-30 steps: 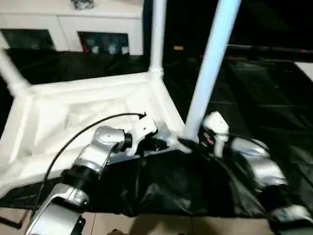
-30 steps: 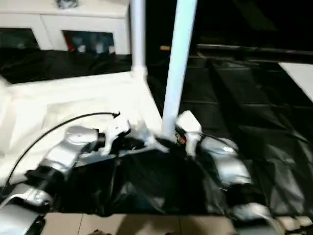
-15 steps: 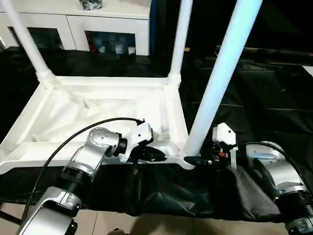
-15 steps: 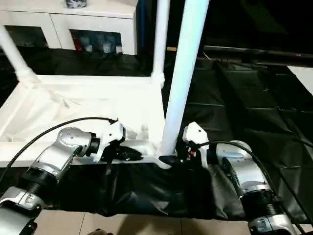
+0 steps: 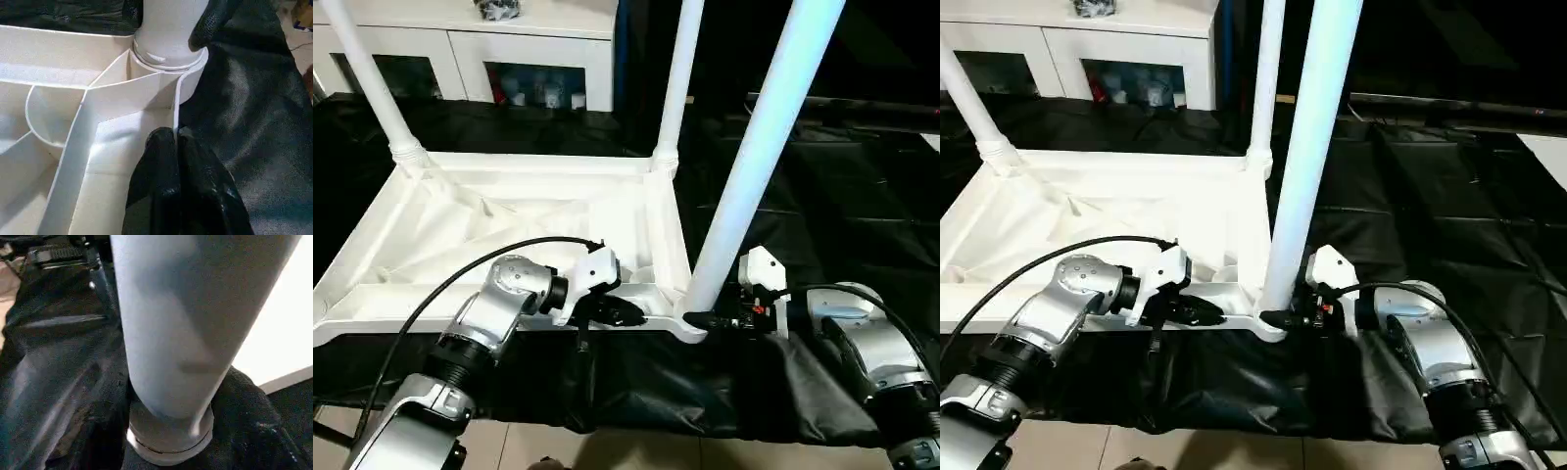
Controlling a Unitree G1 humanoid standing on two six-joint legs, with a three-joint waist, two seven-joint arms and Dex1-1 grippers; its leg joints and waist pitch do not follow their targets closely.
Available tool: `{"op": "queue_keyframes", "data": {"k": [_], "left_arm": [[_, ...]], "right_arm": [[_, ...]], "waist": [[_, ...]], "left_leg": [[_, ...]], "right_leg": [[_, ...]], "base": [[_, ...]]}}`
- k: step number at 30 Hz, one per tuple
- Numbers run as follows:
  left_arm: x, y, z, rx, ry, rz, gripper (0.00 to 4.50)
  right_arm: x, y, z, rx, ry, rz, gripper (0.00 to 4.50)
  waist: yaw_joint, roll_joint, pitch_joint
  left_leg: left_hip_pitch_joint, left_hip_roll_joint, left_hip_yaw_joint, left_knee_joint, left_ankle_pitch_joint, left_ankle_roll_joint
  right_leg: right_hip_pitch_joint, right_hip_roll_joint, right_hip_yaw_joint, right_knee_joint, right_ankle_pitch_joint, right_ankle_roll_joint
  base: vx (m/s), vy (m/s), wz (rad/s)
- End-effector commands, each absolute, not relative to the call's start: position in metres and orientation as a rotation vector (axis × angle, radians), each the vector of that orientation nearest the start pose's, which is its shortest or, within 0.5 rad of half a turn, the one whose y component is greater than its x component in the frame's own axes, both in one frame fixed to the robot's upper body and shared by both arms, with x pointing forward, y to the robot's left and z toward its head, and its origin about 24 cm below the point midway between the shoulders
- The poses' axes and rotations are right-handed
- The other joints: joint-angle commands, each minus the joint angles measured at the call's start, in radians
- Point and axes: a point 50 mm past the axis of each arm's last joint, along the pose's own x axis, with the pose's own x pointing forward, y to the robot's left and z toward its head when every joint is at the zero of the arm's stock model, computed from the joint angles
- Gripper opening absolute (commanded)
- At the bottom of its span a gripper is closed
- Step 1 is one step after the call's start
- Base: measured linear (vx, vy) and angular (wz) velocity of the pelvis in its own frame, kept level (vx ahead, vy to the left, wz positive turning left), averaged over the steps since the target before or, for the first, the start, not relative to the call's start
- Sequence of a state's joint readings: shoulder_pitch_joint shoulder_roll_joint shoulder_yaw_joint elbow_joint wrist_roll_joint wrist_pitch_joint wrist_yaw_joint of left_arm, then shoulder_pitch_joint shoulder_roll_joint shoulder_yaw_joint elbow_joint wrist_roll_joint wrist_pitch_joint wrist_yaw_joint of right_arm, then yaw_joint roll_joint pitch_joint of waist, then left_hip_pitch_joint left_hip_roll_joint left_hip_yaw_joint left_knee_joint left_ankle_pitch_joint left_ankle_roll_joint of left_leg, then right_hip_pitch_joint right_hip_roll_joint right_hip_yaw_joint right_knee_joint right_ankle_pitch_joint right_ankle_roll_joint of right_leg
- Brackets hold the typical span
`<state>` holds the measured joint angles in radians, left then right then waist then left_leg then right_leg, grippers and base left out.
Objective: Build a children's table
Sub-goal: Rotate leg to tighten
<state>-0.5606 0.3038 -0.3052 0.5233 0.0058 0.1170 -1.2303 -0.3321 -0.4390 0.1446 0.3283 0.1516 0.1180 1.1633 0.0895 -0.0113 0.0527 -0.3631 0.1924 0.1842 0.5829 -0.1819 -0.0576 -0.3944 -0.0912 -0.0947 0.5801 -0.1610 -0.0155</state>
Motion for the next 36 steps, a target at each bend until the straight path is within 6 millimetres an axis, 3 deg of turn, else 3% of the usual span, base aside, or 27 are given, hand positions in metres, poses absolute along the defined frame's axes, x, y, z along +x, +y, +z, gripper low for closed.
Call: {"op": "queue_keyframes", "data": {"k": [1,4,5,6,8,12,14,15,16,17,18,19,20,21,22,23,24,25,26,27,28,29,30,31,32,33,36], "left_arm": [[0.325,0.088,0.067,0.347,0.279,-1.225,0.00],[0.330,0.077,0.065,0.336,0.281,-1.151,0.00],[0.331,0.073,0.065,0.333,0.282,-1.133,0.00],[0.331,0.073,0.065,0.332,0.282,-1.131,0.00],[0.332,0.066,0.065,0.323,0.282,-1.111,0.00],[0.335,0.045,0.065,0.311,0.280,-1.064,0.00],[0.335,0.039,0.066,0.315,0.276,-1.064,0.00],[0.335,0.034,0.066,0.324,0.270,-1.062,0.00],[0.334,0.033,0.066,0.335,0.263,-1.072,0.00],[0.334,0.032,0.066,0.342,0.258,-1.077,0.00],[0.334,0.033,0.066,0.348,0.257,-1.078,0.00],[0.334,0.033,0.066,0.348,0.257,-1.078,0.00],[0.333,0.034,0.066,0.358,0.254,-1.085,0.00],[0.333,0.036,0.065,0.363,0.256,-1.089,0.00],[0.333,0.036,0.065,0.363,0.256,-1.089,0.00],[0.332,0.038,0.065,0.366,0.256,-1.090,0.00],[0.332,0.041,0.064,0.369,0.257,-1.090,0.00],[0.333,0.046,0.063,0.383,0.258,-1.086,0.00],[0.334,0.051,0.062,0.392,0.260,-1.077,0.00],[0.335,0.053,0.062,0.392,0.262,-1.069,0.00],[0.336,0.055,0.062,0.392,0.263,-1.065,0.00],[0.336,0.058,0.062,0.393,0.265,-1.058,0.00],[0.337,0.061,0.061,0.395,0.267,-1.052,0.00],[0.338,0.062,0.061,0.397,0.268,-1.047,0.00],[0.338,0.065,0.061,0.402,0.269,-1.046,0.00],[0.338,0.067,0.061,0.405,0.269,-1.044,0.00],[0.339,0.071,0.061,0.413,0.268,-1.050,0.00]], "right_arm": [[0.269,-0.129,0.019,-0.161,0.362,1.263,1.98],[0.284,-0.123,0.010,-0.146,0.370,1.046,1.98],[0.287,-0.121,0.008,-0.146,0.362,1.001,1.98],[0.287,-0.120,0.008,-0.146,0.361,0.995,1.98],[0.291,-0.115,0.005,-0.127,0.366,0.943,1.98],[0.305,-0.091,0.001,-0.097,0.378,0.767,1.98],[0.311,-0.081,0.003,-0.101,0.369,0.721,1.98],[0.315,-0.073,0.004,-0.101,0.361,0.694,1.98],[0.317,-0.068,0.007,-0.114,0.339,0.700,1.98],[0.319,-0.064,0.009,-0.124,0.323,0.705,1.98],[0.319,-0.062,0.010,-0.103,0.321,0.725,2.33],[0.319,-0.062,0.010,-0.103,0.321,0.725,2.54],[0.319,-0.062,0.011,-0.081,0.324,0.738,2.68],[0.318,-0.062,0.011,-0.053,0.332,0.754,2.70],[0.318,-0.062,0.011,-0.053,0.332,0.754,2.77],[0.318,-0.063,0.011,-0.046,0.334,0.761,2.92],[0.317,-0.065,0.010,-0.051,0.336,0.768,3.05],[0.318,-0.070,0.010,-0.084,0.325,0.765,3.05],[0.318,-0.076,0.011,-0.122,0.311,0.759,3.15],[0.317,-0.079,0.011,-0.139,0.304,0.761,3.25],[0.317,-0.082,0.012,-0.143,0.297,0.772,3.37],[0.315,-0.087,0.014,-0.155,0.284,0.784,3.37],[0.314,-0.095,0.016,-0.166,0.271,0.790,3.37],[0.313,-0.100,0.017,-0.175,0.261,0.793,3.37],[0.312,-0.108,0.019,-0.171,0.251,0.803,3.37],[0.310,-0.118,0.023,-0.167,0.238,0.813,3.37],[0.304,-0.142,0.031,-0.176,0.210,0.841,3.37]], "waist": [[-0.007,-0.004,-0.058],[-0.025,-0.003,-0.044],[-0.025,-0.003,-0.044],[-0.041,-0.003,-0.045],[-0.053,-0.002,-0.045],[-0.080,0.008,-0.041],[-0.093,0.019,-0.038],[-0.109,0.018,-0.039],[-0.110,0.027,-0.037],[-0.116,0.031,-0.033],[-0.115,0.027,-0.032],[-0.116,0.019,-0.031],[-0.120,0.008,-0.029],[-0.123,0.004,-0.028],[-0.122,0.009,-0.027],[-0.130,0.020,-0.027],[-0.122,0.039,-0.030],[-0.098,0.049,-0.029],[-0.093,0.036,-0.018],[-0.080,-0.011,-0.029],[-0.081,-0.032,-0.027],[-0.061,-0.040,-0.033],[-0.039,-0.029,-0.054],[-0.032,-0.015,-0.054],[-0.033,-0.012,-0.057],[-0.034,-0.012,-0.053],[-0.024,-0.020,-0.053]], "left_leg": [[0.019,0.046,-0.012,-0.072,-0.274,0.033],[0.030,0.041,-0.022,-0.076,-0.392,-0.007],[0.030,0.041,-0.022,-0.076,-0.392,-0.007],[0.040,0.034,-0.032,-0.071,-0.455,-0.025],[0.030,0.034,-0.039,-0.074,-0.459,-0.019],[0.036,0.036,-0.049,-0.077,-0.541,-0.023],[0.045,0.040,-0.057,-0.080,-0.617,-0.034],[0.039,0.044,-0.066,-0.087,-0.654,-0.038],[0.037,0.050,-0.070,-0.095,-0.681,-0.042],[0.023,0.065,-0.076,-0.125,-0.773,-0.051],[0.026,0.065,-0.072,-0.128,-0.788,-0.054],[0.055,0.045,-0.060,-0.104,-0.771,-0.057],[0.068,0.031,-0.056,-0.081,-0.735,-0.047],[0.073,0.012,-0.049,-0.049,-0.641,-0.022],[0.074,0.010,-0.048,-0.040,-0.607,-0.014],[0.059,0.024,-0.056,-0.051,-0.604,-0.014],[0.011,0.069,-0.082,-0.106,-0.697,-0.029],[-0.020,0.102,-0.081,-0.184,-0.846,-0.062],[-0.015,0.101,-0.068,-0.199,-0.891,-0.073],[0.075,0.035,-0.035,-0.115,-0.784,-0.074],[0.107,0.001,-0.027,-0.043,-0.672,-0.051],[0.069,-0.013,-0.026,0.008,-0.384,0.008],[-0.017,0.013,-0.045,-0.049,-0.195,0.030],[-0.017,0.032,-0.051,-0.076,-0.189,0.016],[-0.004,0.040,-0.051,-0.077,-0.213,0.013],[0.004,0.045,-0.045,-0.079,-0.251,0.014],[0.016,0.039,-0.024,-0.072,-0.288,0.042]], "right_leg": [[0.039,-0.067,0.052,-0.075,-0.350,-0.199],[0.027,-0.068,0.040,-0.097,-0.554,-0.137],[0.027,-0.068,0.040,-0.097,-0.554,-0.137],[0.028,-0.071,0.023,-0.118,-0.676,-0.073],[0.035,-0.072,0.018,-0.124,-0.685,-0.050],[0.030,-0.066,-0.006,-0.136,-0.662,-0.050],[0.035,-0.066,-0.029,-0.146,-0.672,-0.030],[0.050,-0.066,-0.039,-0.143,-0.635,-0.025],[0.056,-0.065,-0.040,-0.136,-0.605,-0.032],[0.072,-0.057,-0.032,-0.099,-0.515,-0.050],[0.068,-0.057,-0.025,-0.095,-0.506,-0.058],[0.034,-0.069,-0.021,-0.127,-0.581,-0.064],[0.018,-0.077,-0.033,-0.153,-0.660,-0.050],[0.015,-0.087,-0.062,-0.189,-0.781,-0.003],[0.019,-0.089,-0.076,-0.201,-0.806,0.017],[0.044,-0.085,-0.103,-0.198,-0.773,0.042],[0.098,-0.079,-0.069,-0.103,-0.605,0.019],[0.127,-0.050,-0.030,0.026,-0.350,-0.047],[0.103,-0.040,-0.014,0.044,-0.277,-0.063],[-0.001,-0.060,0.023,-0.067,-0.503,-0.080],[-0.045,-0.086,0.009,-0.138,-0.733,-0.052],[-0.008,-0.132,0.034,-0.157,-0.949,0.000],[0.073,-0.128,0.046,-0.109,-0.809,0.004],[0.054,-0.093,0.032,-0.095,-0.638,-0.019],[0.041,-0.087,0.034,-0.086,-0.544,-0.049],[0.035,-0.074,0.041,-0.074,-0.407,-0.110],[0.035,-0.068,0.050,-0.069,-0.337,-0.178]], "base": [[0.000,0.000,0.00],[0.000,0.000,0.00],[-0.056,0.011,-0.05],[-0.056,0.011,-0.05],[-0.027,0.011,-0.05],[0.000,0.000,0.00],[0.000,0.000,0.00],[0.000,0.000,0.00],[0.000,0.000,0.00],[0.000,0.000,0.00],[0.000,0.000,0.00],[0.000,0.000,0.00],[0.000,0.000,0.00],[0.000,0.000,0.00],[0.000,0.000,0.00],[0.054,0.012,-0.06],[0.054,0.012,-0.06],[0.000,0.000,0.00],[-0.021,-0.037,0.19],[-0.021,-0.037,0.19],[0.089,-0.084,0.24],[0.134,-0.060,-0.18],[0.134,-0.060,-0.18],[0.102,-0.010,-0.29],[0.055,-0.014,-0.03],[0.055,-0.014,-0.03],[0.034,-0.003,0.08]]}}
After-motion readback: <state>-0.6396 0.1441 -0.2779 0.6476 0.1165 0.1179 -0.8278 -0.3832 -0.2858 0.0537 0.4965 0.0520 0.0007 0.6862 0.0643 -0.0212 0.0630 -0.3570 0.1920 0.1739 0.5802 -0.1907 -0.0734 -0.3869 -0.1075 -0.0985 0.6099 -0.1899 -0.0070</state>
